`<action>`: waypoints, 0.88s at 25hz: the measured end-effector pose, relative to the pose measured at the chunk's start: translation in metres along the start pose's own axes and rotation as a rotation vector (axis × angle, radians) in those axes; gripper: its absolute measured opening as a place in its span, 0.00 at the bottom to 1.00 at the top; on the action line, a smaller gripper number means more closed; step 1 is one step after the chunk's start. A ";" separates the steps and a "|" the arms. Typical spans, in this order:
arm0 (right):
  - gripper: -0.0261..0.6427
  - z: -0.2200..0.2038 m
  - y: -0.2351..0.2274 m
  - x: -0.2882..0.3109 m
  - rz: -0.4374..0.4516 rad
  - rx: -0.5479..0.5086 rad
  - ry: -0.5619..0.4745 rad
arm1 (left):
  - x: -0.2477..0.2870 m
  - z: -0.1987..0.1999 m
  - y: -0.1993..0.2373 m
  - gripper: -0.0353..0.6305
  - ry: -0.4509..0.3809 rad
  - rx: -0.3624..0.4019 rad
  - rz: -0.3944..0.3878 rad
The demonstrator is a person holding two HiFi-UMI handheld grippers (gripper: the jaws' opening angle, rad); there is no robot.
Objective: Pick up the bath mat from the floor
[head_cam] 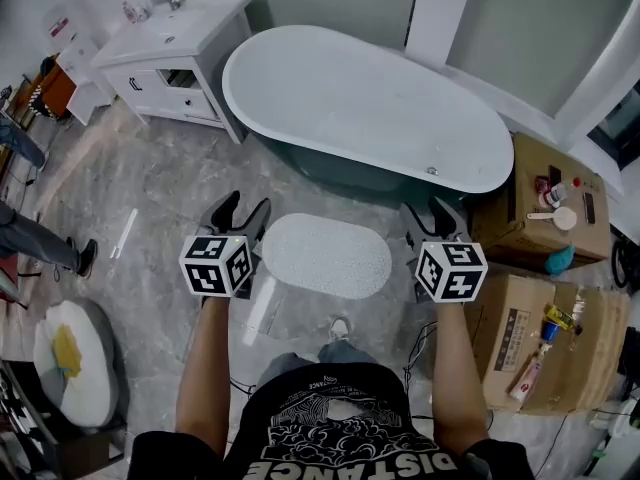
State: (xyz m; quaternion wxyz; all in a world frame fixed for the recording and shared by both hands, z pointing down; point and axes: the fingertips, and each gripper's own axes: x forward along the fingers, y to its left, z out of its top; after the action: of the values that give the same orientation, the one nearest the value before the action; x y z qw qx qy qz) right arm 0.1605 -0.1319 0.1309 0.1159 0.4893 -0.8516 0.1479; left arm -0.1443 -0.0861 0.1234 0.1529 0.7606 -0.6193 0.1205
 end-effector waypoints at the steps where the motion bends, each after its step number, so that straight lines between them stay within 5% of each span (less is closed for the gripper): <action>1: 0.38 0.001 -0.002 0.004 -0.006 0.005 0.000 | 0.004 -0.001 0.003 0.44 0.008 -0.004 0.001; 9: 0.38 0.012 -0.005 0.030 -0.034 0.014 0.007 | 0.031 0.013 0.026 0.44 0.014 -0.006 -0.021; 22: 0.39 0.039 0.004 0.069 -0.190 0.036 -0.006 | 0.107 0.036 0.081 0.44 0.039 0.034 -0.167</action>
State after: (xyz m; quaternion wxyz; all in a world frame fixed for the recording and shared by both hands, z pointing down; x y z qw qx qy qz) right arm 0.1207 -0.1996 0.1175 0.1182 0.5704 -0.7988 0.1501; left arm -0.2022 -0.2121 0.1364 0.1616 0.8097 -0.5485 0.1323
